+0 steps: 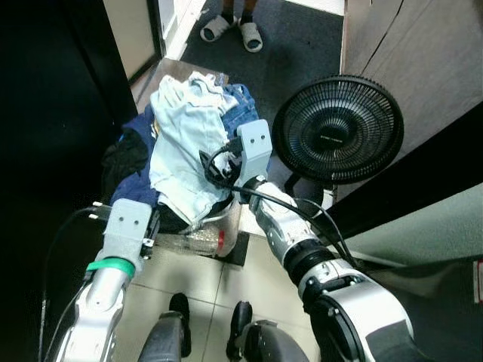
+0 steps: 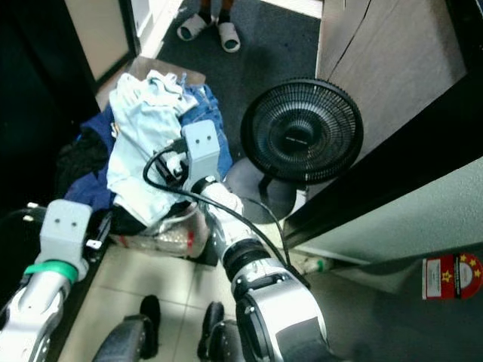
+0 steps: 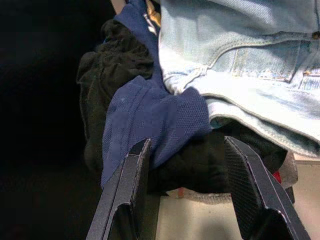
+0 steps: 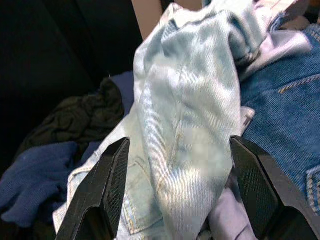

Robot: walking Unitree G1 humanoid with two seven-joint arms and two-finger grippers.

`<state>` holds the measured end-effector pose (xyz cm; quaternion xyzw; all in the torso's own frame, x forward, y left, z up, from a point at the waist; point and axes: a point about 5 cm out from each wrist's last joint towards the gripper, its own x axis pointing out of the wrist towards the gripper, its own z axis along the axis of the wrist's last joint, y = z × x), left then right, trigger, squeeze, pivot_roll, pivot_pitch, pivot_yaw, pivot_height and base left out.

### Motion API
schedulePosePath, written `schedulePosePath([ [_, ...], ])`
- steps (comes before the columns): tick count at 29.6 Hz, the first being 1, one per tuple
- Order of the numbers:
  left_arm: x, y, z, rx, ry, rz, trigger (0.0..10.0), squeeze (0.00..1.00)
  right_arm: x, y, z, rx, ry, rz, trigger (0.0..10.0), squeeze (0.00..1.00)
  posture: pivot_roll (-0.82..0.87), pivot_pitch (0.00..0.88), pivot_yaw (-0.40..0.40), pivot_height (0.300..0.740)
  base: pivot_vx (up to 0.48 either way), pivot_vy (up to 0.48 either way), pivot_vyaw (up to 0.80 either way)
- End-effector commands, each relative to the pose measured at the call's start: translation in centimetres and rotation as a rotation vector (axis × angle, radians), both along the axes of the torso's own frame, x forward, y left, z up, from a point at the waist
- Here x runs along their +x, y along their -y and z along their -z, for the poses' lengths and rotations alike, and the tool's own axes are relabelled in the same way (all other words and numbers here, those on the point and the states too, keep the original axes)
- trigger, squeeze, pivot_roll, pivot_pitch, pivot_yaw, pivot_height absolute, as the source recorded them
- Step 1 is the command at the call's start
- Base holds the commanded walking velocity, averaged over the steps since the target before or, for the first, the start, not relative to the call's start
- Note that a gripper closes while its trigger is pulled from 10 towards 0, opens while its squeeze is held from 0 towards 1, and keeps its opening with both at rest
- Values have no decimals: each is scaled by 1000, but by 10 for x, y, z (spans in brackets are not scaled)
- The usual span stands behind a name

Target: Clothes washing

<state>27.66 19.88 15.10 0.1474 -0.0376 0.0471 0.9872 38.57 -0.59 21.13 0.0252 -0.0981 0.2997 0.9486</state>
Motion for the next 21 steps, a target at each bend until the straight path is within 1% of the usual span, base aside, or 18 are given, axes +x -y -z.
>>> schedulePosePath([
  [1,-7,-3,9,-3,-43,-22,10000,0,-3,-5,12,-5,-56,-14,10000,0,303,533,-158,740,0,0,0],
  [3,-18,-9,9,-3,-51,-52,10000,0,-4,-4,19,-23,-78,-13,10000,0,306,557,-173,740,0,0,0],
  [4,-18,-9,9,-3,-51,-52,10000,0,-4,-4,19,-23,-78,-13,10000,0,306,557,-173,740,0,0,0],
  [6,-25,-11,11,-7,-63,-72,10000,0,-4,0,25,-48,-96,0,10000,0,305,564,-179,740,0,0,0],
  [7,-25,-11,11,-7,-63,-72,10000,0,-4,0,25,-48,-96,0,10000,0,305,564,-179,740,0,0,0],
  [9,-30,-9,13,-14,-73,-80,10000,0,-2,4,28,-66,-108,17,10000,0,306,585,-180,740,0,0,0],
  [15,-36,-5,14,-21,-87,-84,10000,0,0,6,26,-67,-115,27,10000,0,311,607,-176,740,0,0,0],
  [16,-39,-6,15,-23,-100,-97,10000,0,0,2,19,-50,-105,21,10000,0,314,612,-174,740,0,0,0],
  [17,-39,-6,15,-23,-100,-97,10000,0,0,2,19,-50,-105,21,10000,0,314,612,-174,740,0,0,0],
  [18,-41,-7,15,-23,-107,-103,10000,0,1,-2,15,-41,-98,15,8039,0,317,613,-173,740,0,0,0],
  [19,-43,-8,15,-23,-111,-108,10000,0,1,-5,9,-25,-85,6,4745,0,322,612,-172,740,0,0,0],
  [20,-43,-8,15,-23,-111,-108,10000,0,1,-5,9,-25,-85,6,4745,0,322,612,-172,740,0,0,0],
  [21,-44,-9,15,-22,-113,-116,10000,0,1,-9,1,-3,-66,-4,2627,0,330,609,-171,740,0,0,0],
])
